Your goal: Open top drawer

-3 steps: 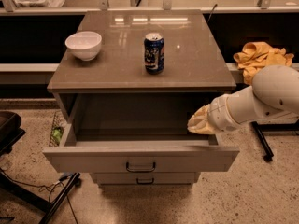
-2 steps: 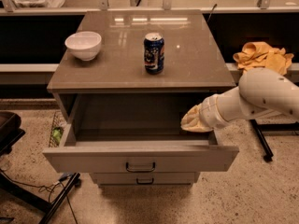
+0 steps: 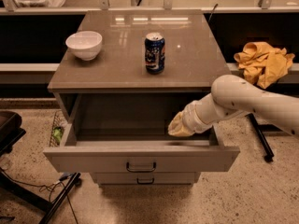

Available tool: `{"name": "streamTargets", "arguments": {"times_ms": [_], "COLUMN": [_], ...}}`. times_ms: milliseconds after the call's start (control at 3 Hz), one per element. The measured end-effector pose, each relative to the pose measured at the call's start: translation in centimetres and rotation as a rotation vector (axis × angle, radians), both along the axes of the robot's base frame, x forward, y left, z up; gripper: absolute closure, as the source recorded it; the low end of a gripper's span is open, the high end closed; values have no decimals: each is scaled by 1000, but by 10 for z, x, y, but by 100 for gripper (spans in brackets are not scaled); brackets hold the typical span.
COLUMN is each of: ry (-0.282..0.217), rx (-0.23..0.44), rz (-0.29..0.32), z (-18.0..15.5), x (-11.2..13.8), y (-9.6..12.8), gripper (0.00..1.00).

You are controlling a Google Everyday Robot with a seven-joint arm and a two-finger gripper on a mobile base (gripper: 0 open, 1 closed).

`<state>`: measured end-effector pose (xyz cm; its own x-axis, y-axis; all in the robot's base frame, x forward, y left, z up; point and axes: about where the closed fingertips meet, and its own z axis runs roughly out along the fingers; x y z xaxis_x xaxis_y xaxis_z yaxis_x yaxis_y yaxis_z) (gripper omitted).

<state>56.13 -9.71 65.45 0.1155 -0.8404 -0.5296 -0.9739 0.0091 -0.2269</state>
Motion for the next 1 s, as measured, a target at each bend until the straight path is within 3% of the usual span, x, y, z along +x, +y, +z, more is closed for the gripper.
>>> {"name": "streamTargets", "arguments": {"times_ms": [667,1000], "ry": [103,103], "rx": [-17,-18], "rz": [-37,-37], "z": [-19,-19], "x": [-56,-55], "y": [-22,-22], "gripper": [100,100]}}
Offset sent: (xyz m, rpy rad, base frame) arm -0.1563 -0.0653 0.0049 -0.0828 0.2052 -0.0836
